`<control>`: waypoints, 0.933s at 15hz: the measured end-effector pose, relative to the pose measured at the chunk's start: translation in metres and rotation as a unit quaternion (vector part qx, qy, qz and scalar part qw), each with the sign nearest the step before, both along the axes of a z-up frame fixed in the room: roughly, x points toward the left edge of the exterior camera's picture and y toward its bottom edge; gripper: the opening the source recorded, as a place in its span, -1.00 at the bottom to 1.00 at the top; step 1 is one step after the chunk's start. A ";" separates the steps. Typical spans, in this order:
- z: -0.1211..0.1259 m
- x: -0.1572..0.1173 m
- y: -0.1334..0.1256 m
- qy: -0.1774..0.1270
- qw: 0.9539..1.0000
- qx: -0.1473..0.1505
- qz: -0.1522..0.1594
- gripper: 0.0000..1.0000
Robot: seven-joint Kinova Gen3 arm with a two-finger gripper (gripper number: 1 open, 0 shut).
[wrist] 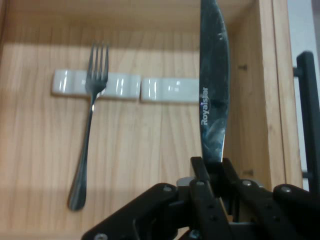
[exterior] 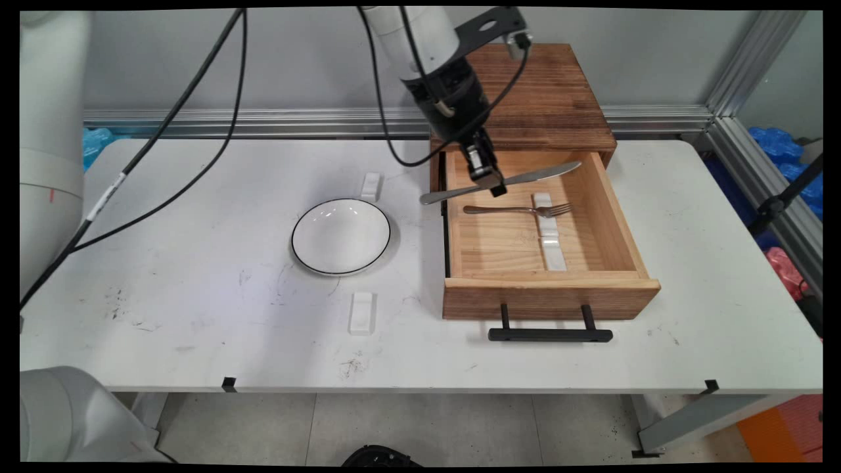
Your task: Place the picked object into the drawer
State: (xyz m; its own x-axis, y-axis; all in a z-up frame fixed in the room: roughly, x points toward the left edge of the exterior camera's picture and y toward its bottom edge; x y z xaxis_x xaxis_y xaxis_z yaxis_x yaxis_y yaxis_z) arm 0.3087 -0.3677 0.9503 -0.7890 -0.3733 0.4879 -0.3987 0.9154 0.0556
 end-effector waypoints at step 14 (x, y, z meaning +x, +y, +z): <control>-0.040 -0.034 -0.040 0.028 0.999 -0.007 -0.024 -1.00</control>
State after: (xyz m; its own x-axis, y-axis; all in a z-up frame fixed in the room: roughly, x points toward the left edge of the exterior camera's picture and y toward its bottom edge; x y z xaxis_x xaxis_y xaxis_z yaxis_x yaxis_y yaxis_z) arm 0.2742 -0.4081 0.9108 -0.7767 -0.3295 0.5368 -0.3515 0.9339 0.0647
